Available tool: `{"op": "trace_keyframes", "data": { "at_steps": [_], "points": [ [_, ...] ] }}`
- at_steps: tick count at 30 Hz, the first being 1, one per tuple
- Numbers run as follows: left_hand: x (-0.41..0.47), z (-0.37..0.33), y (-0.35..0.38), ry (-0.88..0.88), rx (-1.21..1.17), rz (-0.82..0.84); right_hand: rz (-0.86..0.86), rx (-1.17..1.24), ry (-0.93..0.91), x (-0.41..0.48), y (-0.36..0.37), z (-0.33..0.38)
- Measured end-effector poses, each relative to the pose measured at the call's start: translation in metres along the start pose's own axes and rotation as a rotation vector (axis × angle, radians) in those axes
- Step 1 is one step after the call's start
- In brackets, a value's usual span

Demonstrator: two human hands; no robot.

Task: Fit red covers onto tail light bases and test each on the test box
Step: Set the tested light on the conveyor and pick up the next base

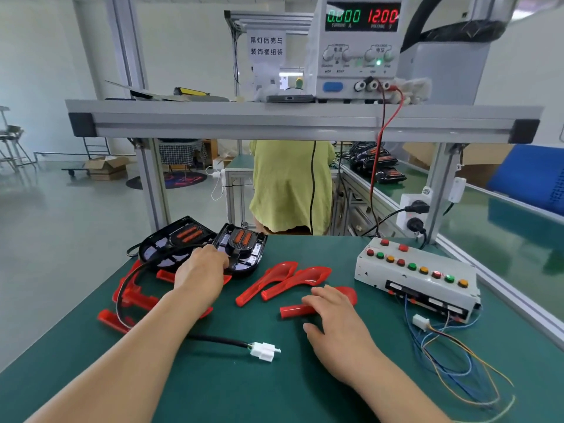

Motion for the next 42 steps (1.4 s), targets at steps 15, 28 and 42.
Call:
{"op": "trace_keyframes", "data": {
  "at_steps": [15, 28, 42],
  "points": [
    [0.004, -0.009, -0.008, 0.184, 0.079, -0.175, -0.043, 0.048, -0.03, -0.003, -0.005, 0.008],
    [0.016, -0.005, 0.01, 0.226, 0.382, -0.079, -0.023, 0.069, -0.029, -0.005, -0.005, 0.01],
    [-0.072, -0.067, -0.042, 0.407, 0.096, -0.376, -0.083, 0.41, 0.093, -0.012, -0.013, 0.02]
  ]
}}
Point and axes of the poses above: each hand's wrist, its own x-axis towards the middle knuckle, its own y-axis out of the palm, z = x × y, the point moved 4 cm from there along x, towards the middle knuckle, and after that the axes turned 5 degrees about z, right-handed, at the moved point
